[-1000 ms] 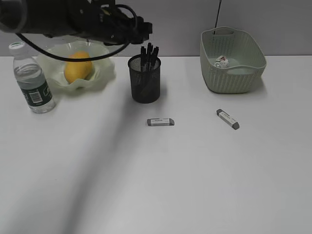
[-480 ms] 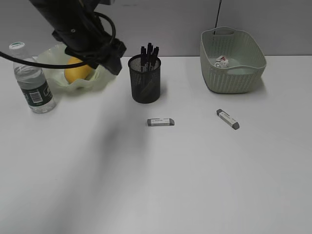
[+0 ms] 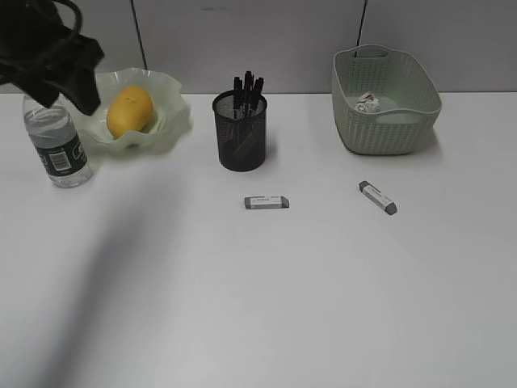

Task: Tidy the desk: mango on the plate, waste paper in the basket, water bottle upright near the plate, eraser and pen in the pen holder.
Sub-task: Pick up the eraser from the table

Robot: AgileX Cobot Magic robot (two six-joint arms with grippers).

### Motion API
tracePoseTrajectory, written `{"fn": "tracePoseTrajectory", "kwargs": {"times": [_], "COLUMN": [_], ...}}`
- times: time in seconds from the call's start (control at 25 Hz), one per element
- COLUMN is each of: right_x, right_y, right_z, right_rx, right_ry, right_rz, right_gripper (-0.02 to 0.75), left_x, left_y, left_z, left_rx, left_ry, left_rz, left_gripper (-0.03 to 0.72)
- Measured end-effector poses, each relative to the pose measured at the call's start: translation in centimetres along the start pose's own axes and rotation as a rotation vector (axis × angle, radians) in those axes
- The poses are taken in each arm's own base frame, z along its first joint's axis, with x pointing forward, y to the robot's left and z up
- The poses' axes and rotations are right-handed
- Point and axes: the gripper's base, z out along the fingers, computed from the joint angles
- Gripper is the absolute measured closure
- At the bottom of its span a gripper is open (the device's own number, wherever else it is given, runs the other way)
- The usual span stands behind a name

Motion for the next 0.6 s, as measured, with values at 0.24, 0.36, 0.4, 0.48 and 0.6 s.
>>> {"fn": "tracePoseTrajectory", "kwargs": {"times": [0.24, 0.36, 0.4, 0.48, 0.6], "right_x": [0.0, 0.0, 0.0, 0.0, 0.0], "right_y": [0.0, 0.0, 0.0, 0.0, 0.0], "right_z": [0.0, 0.0, 0.0, 0.0, 0.0], "right_rx": [0.0, 0.0, 0.0, 0.0, 0.0], "right_ry": [0.0, 0.0, 0.0, 0.0, 0.0], "right_rz": [0.0, 0.0, 0.0, 0.0, 0.0], "right_gripper": [0.153, 0.153, 0.153, 0.153, 0.153], "left_x": [4.3, 8.0, 9.2, 11.8, 15.4], "left_y": [3.5, 4.3, 4.4, 4.2, 3.4], "left_z": [-3.0, -4.0, -4.2, -5.3, -6.4], "left_rx": [-0.045, -0.067, -0.073, -0.084, -0.087], "left_ry": [-0.063, -0.096, -0.106, -0.153, -0.209], "left_rz": [-0.108, -0.152, -0.164, -0.175, -0.181], "left_gripper": [0.221, 0.221, 0.221, 0.221, 0.221]}}
